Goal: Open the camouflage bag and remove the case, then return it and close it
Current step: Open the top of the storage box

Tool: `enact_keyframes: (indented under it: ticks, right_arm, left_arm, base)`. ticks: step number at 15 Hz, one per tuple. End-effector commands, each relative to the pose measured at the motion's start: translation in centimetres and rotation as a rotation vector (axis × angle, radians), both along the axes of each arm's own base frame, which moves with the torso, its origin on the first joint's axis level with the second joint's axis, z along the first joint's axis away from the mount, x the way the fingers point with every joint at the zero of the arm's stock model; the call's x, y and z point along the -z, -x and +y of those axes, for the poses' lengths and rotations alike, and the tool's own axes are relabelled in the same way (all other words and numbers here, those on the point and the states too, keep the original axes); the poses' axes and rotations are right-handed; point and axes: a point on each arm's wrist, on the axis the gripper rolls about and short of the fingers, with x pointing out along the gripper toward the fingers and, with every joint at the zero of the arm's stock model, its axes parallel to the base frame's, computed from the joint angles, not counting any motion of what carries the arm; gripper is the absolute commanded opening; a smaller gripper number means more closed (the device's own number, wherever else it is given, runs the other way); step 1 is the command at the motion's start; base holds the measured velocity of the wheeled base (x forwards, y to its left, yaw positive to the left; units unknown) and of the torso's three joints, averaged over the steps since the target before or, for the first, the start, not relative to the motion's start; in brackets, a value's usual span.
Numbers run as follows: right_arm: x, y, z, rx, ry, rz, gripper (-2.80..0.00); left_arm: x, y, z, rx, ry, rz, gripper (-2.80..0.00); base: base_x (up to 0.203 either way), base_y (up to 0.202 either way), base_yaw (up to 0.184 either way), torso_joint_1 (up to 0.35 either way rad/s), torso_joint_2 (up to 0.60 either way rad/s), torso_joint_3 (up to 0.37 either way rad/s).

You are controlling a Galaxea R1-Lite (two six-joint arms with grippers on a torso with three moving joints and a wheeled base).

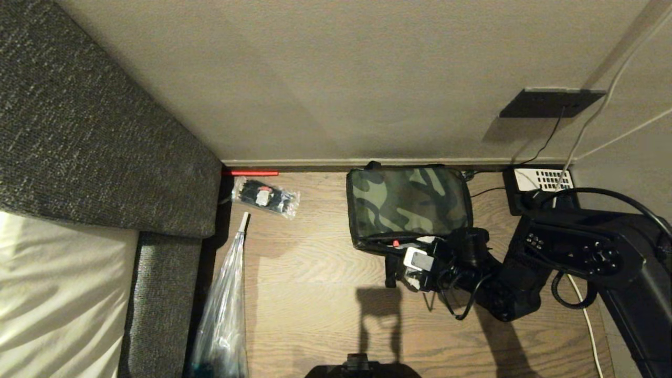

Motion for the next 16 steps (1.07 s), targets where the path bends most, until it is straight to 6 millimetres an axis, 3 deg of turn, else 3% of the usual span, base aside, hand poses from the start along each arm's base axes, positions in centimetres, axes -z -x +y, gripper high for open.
enact_keyframes:
  ticks: [1,2,3,9,16]
  right_arm:
    - [0.3,-0.2,0.1,0.0,-0.006,-0.006,0.0]
    - [0.3,-0.3,0.2,0.002,-0.011,-0.007,0.0]
    - [0.2,-0.5,0.2,0.003,-0.012,-0.013,-2.8]
    - [0.0,-0.4,0.4,-0.005,-0.016,-0.028,-2.8]
    - [0.6,1.2,0.8,0.015,0.021,0.023,-2.8]
  left_arm:
    - [0.0,0.0,0.0,0.0,0.0,0.0,-2.8]
    - [0.0,0.0,0.0,0.0,0.0,0.0,-2.8]
    - [0.0,0.0,0.0,0.0,0.0,0.0,-2.8]
    - [0.0,0.0,0.0,0.0,0.0,0.0,-2.8]
    - [0.0,0.0,0.0,0.0,0.0,0.0,-2.8]
  base:
    - [0.0,0.0,0.0,0.0,0.0,0.0]
    - [0.0,0.0,0.0,0.0,0.0,0.0]
    - [0.0,0.0,0.0,0.0,0.0,0.0]
    - [0.0,0.0,0.0,0.0,0.0,0.0]
    - [0.0,0.0,0.0,0.0,0.0,0.0]
